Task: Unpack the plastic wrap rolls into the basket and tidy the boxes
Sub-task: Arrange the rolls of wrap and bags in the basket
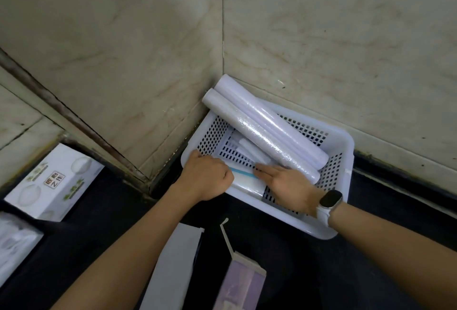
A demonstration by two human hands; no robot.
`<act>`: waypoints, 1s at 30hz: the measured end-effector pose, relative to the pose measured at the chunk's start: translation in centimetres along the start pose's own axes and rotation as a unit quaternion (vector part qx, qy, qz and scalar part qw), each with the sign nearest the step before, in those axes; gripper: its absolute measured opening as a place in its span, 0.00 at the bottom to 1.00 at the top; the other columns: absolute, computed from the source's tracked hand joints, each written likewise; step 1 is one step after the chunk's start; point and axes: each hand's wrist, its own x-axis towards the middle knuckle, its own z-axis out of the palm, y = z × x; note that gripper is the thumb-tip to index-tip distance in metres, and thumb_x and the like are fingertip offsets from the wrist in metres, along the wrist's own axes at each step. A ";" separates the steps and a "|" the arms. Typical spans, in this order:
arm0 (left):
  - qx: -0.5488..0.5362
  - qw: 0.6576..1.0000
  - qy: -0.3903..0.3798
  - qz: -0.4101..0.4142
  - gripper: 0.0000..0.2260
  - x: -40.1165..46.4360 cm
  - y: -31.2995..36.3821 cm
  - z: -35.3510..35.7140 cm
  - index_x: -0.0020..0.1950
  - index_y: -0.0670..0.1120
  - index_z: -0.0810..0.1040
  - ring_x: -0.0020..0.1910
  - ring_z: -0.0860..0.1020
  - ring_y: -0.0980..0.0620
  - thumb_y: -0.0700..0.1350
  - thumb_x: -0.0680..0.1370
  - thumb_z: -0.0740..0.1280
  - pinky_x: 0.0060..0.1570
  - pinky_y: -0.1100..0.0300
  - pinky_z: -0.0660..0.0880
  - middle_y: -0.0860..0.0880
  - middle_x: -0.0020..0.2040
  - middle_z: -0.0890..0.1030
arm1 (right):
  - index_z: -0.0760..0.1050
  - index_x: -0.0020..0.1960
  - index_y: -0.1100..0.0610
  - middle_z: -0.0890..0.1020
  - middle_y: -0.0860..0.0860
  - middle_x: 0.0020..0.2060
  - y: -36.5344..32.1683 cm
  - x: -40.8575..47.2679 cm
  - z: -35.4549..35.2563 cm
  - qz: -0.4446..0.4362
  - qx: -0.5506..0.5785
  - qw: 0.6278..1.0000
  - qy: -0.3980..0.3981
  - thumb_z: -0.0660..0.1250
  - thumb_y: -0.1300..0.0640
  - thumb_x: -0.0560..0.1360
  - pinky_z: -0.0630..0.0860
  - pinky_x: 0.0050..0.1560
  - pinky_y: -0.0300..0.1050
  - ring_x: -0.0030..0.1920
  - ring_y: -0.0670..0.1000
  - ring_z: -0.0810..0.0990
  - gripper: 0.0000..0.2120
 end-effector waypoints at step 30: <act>-0.037 0.983 -0.181 -0.014 0.26 1.9 -0.4 -0.1 0.74 0.58 0.42 0.75 0.52 0.47 0.55 0.78 0.48 0.69 0.47 0.57 0.56 0.77 0.40 | 0.48 0.74 0.51 0.47 0.47 0.76 0.9 0.7 0.7 0.029 0.027 0.993 -0.114 0.54 0.69 0.72 0.76 0.55 0.50 0.70 0.54 0.66 0.35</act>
